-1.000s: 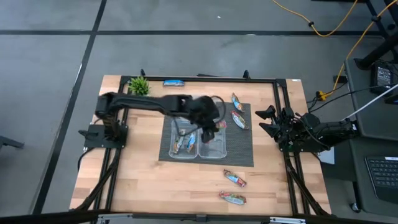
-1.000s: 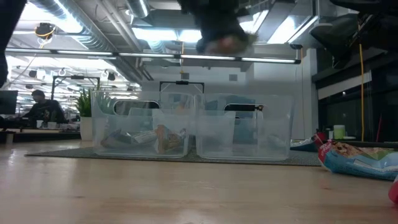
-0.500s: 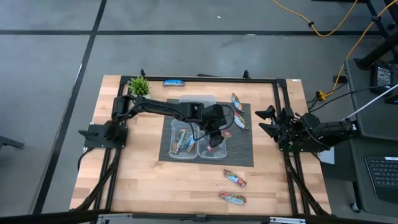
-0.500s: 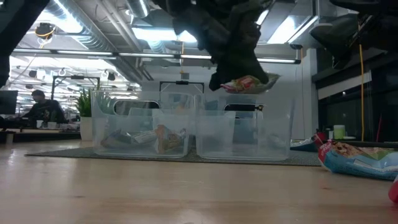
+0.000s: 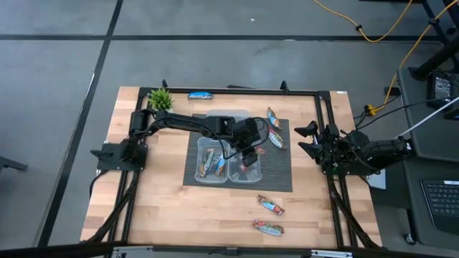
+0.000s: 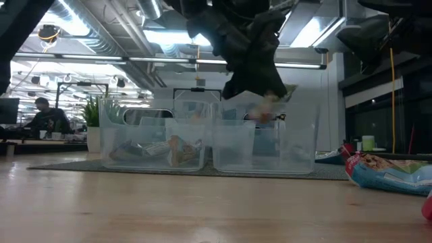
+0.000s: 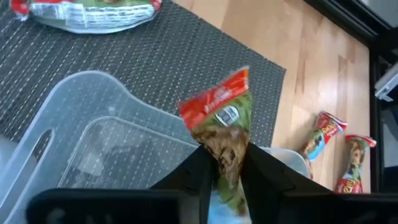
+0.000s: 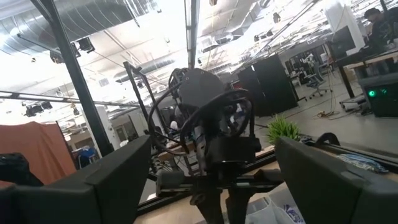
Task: Pick and place Granola Bars by type
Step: Put the red granola bar into the bottom right transparent bin
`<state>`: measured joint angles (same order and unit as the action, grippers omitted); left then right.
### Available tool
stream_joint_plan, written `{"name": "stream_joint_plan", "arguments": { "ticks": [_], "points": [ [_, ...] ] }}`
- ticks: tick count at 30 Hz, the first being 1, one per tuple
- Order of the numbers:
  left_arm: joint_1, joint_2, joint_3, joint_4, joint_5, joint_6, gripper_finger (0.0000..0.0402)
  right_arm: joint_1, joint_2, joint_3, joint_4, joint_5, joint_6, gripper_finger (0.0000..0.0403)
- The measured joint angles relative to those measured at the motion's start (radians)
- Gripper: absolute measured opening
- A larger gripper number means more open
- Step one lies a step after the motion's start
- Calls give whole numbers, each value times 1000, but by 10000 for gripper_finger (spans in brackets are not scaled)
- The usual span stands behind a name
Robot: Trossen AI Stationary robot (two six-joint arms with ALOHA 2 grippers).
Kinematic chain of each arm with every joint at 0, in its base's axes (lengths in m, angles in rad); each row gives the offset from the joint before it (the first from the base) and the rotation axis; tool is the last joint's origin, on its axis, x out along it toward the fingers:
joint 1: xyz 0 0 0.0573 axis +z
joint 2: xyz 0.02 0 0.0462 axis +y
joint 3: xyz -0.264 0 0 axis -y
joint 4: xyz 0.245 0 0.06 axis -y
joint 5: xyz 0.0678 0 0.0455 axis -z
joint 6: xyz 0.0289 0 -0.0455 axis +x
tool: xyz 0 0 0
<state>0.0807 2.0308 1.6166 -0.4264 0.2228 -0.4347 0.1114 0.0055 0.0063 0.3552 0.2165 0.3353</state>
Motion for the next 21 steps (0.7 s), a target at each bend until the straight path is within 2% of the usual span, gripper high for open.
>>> {"name": "stream_joint_plan", "arguments": {
  "ticks": [13,21],
  "points": [
    [3,-10,0,-45,-56,-55,172,0,0,0,0,0,1,344],
    [14,-130,0,-43,-103,-56,186,0,0,0,0,0,-1,344]
  ]
}}
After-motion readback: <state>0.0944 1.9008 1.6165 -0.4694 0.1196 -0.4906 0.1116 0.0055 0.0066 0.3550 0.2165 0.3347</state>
